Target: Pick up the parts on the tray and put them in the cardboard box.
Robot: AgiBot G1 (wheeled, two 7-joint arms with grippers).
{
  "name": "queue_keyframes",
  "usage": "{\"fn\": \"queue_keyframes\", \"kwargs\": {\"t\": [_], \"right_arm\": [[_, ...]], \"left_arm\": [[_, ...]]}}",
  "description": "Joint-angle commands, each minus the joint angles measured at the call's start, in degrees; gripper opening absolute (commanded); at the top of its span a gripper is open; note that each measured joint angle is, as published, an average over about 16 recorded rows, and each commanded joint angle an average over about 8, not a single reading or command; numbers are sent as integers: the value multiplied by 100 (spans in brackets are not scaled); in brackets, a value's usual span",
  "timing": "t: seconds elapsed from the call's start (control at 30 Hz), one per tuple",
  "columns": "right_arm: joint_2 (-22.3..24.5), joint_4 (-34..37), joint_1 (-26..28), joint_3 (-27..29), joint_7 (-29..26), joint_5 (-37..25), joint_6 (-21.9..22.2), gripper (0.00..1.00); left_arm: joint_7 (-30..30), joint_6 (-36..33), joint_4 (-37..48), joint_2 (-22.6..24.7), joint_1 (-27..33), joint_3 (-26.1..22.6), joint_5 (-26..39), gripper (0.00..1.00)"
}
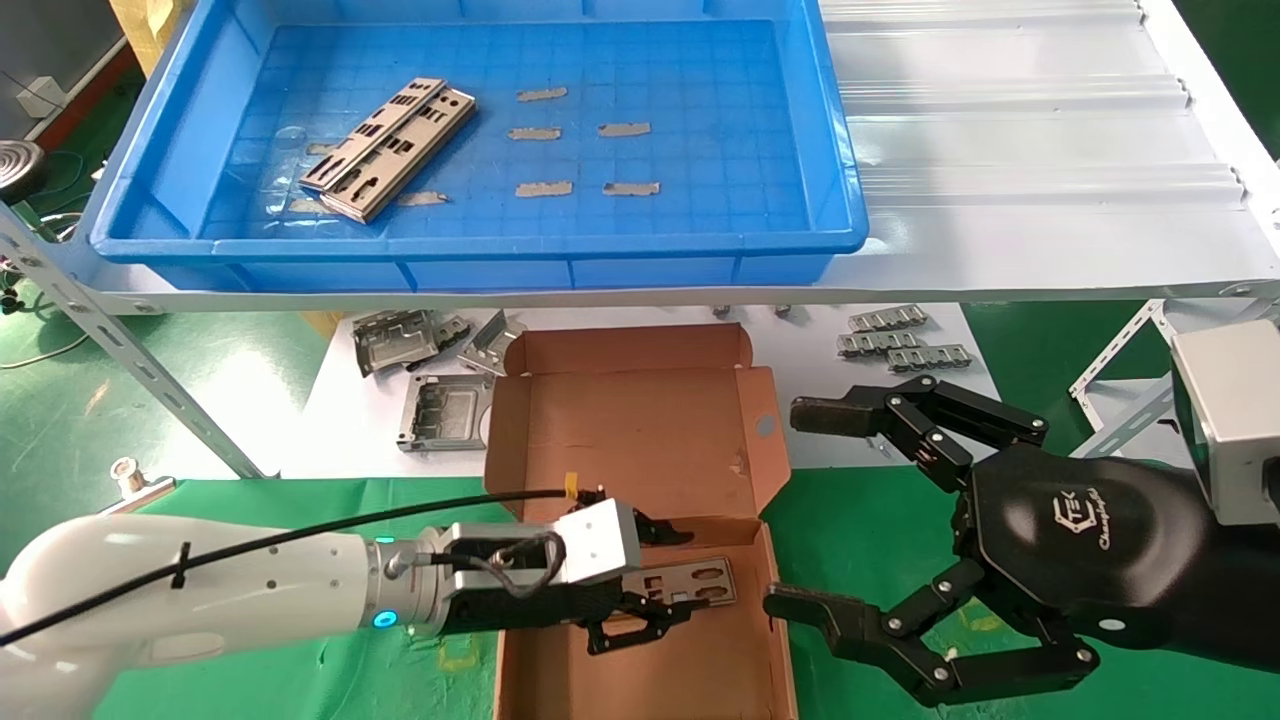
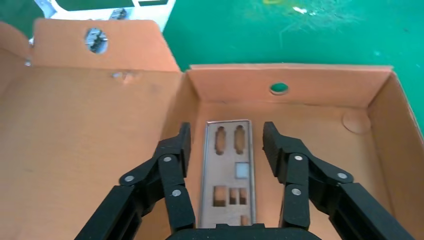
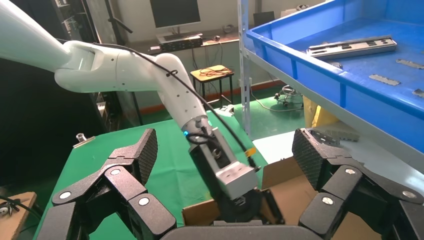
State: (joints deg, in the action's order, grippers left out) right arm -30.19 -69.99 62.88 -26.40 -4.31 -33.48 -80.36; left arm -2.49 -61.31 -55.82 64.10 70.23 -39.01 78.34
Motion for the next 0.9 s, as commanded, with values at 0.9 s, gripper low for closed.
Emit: {"fn": "queue_keyframes", "kwargs": {"t": [0.9], "right_arm": [[1, 1, -1, 1, 0, 1, 1, 100]], "left_arm": [[715, -1294, -71, -501, 129, 381, -1228, 100]]}}
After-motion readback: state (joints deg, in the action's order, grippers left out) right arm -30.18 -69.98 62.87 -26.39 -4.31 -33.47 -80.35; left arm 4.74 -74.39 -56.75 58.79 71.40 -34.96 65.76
